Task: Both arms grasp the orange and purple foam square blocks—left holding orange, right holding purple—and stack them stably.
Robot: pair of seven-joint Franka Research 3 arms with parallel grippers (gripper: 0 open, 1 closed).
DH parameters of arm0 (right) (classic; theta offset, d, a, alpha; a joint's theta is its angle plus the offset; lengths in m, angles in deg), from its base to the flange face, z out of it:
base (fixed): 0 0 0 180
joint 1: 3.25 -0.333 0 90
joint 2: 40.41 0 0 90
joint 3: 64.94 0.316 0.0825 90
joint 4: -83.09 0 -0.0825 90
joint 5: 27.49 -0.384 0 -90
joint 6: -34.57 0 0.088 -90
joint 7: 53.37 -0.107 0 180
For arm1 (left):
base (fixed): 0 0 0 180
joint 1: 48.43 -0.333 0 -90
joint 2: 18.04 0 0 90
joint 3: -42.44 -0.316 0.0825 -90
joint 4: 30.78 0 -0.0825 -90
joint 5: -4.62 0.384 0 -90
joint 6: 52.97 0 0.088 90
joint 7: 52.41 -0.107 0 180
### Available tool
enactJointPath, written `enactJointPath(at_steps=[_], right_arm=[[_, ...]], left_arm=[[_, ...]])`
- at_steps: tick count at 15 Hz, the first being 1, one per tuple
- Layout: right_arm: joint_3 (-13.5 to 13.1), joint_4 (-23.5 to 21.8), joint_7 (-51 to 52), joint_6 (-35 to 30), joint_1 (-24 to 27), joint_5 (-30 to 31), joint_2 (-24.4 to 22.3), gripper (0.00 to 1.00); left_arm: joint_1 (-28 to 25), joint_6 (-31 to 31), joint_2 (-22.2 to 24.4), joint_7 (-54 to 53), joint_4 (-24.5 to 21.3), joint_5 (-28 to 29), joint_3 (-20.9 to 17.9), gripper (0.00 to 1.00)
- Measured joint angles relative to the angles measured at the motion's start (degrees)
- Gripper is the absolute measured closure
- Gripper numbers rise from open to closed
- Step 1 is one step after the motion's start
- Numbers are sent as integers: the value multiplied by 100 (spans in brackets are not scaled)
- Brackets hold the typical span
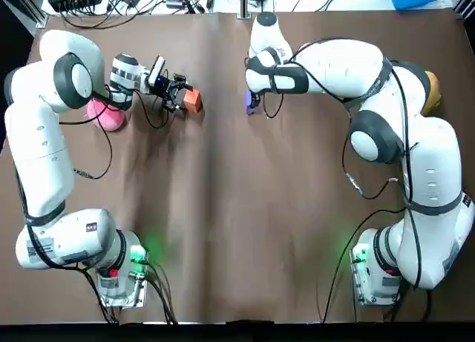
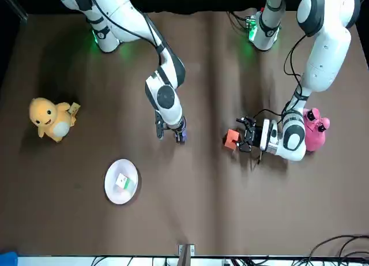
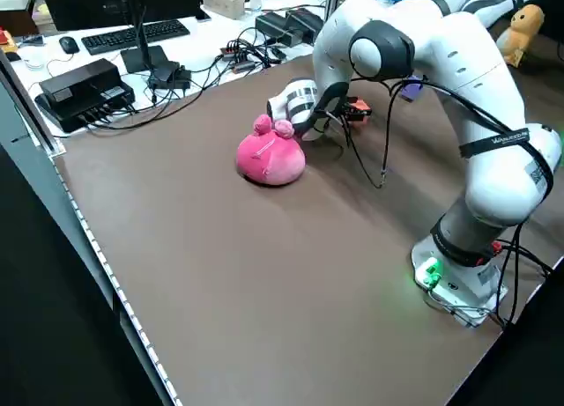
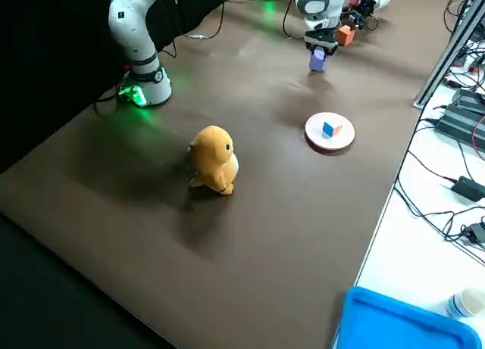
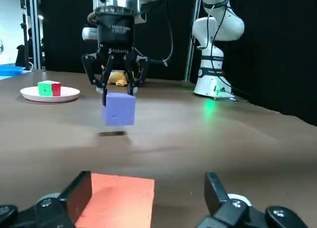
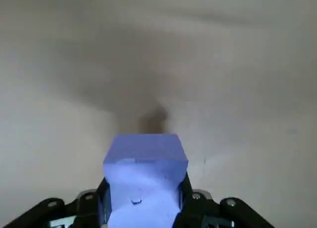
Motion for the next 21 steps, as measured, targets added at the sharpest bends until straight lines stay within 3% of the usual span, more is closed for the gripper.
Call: enactJointPath(at_steps=[5, 8, 21], right_arm=[[-18, 942, -65, -1593, 8, -227, -155, 46], [-39, 1343, -91, -2165, 53, -227, -199, 46], [-38, 1428, -92, -2277, 148, -227, -195, 46]], left_arm=[[-10, 17, -63, 0, 93, 2, -1, 0], [-13, 56, -63, 0, 164, 2, -1, 0], [-4, 143, -321, -152, 384, -3, 16, 0]])
